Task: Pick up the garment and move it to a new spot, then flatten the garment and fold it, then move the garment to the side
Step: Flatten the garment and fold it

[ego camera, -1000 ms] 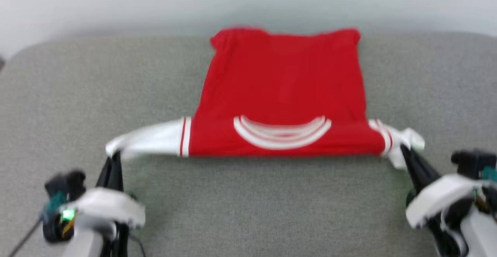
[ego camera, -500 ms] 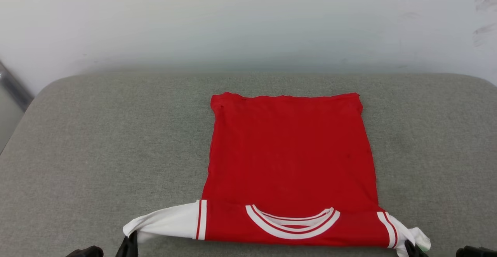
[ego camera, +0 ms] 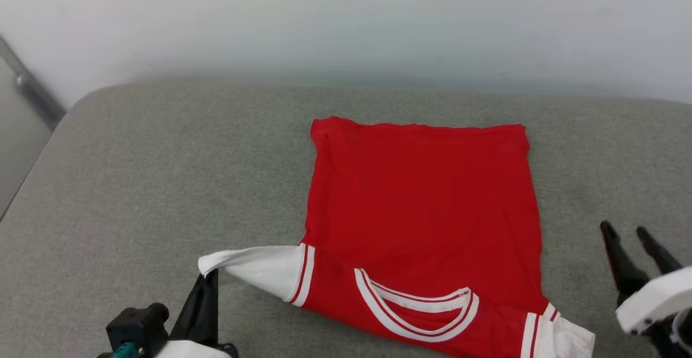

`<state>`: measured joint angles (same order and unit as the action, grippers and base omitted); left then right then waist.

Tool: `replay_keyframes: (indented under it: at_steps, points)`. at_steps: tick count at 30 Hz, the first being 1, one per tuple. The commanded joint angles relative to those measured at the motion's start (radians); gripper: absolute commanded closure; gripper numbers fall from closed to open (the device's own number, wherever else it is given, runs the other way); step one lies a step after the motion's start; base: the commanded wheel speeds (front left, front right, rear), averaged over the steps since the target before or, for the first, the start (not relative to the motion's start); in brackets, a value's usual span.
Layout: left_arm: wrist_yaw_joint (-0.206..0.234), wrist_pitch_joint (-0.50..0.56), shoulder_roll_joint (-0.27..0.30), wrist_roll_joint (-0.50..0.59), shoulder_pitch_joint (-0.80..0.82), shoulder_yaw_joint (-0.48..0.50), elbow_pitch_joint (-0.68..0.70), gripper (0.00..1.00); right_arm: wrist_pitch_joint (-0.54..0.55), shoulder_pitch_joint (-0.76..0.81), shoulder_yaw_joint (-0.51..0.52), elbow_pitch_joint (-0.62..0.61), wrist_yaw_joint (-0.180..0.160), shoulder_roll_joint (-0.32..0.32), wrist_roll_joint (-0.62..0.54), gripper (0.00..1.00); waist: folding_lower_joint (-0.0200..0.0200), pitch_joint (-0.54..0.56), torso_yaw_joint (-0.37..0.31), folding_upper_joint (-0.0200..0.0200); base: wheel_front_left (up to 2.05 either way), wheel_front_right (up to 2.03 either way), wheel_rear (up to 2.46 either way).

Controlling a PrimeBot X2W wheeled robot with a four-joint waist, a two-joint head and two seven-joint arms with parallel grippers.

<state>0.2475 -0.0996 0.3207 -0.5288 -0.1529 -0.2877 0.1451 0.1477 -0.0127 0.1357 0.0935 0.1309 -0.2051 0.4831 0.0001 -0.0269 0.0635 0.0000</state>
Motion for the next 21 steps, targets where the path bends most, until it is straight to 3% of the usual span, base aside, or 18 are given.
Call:
replay_keyframes:
  at_steps: [1, 11, 15, 21]
  points:
    - [-0.001, -0.004, -0.001, 0.011, 0.022, -0.005, 0.013, 1.0, 0.017, -0.047, 0.009, 0.033, 0.0, -0.02, 0.017, 0.0, -0.0001, -0.031, 0.03, 0.0, 0.0, 0.0, 0.0]
    - [-0.043, -0.059, -0.059, 0.064, 0.173, -0.084, 0.075, 1.0, 0.355, -0.484, 0.006, 0.388, 0.0, -0.22, 0.08, 0.0, -0.0001, -0.25, 0.172, 0.0, 0.0, 0.0, 0.0]
    - [-0.056, -0.083, -0.078, 0.075, 0.211, -0.107, 0.086, 1.0, 0.48, -0.624, -0.004, 0.455, 0.0, -0.257, 0.067, 0.0, -0.0001, -0.336, 0.21, 0.0, 0.0, 0.0, 0.0]
    - [-0.081, -0.109, -0.104, 0.073, 0.262, -0.124, 0.07, 1.0, 0.576, -0.79, 0.007, 0.521, 0.0, -0.281, 0.02, 0.0, -0.0001, -0.436, 0.252, 0.0, 0.0, 0.0, 0.0]
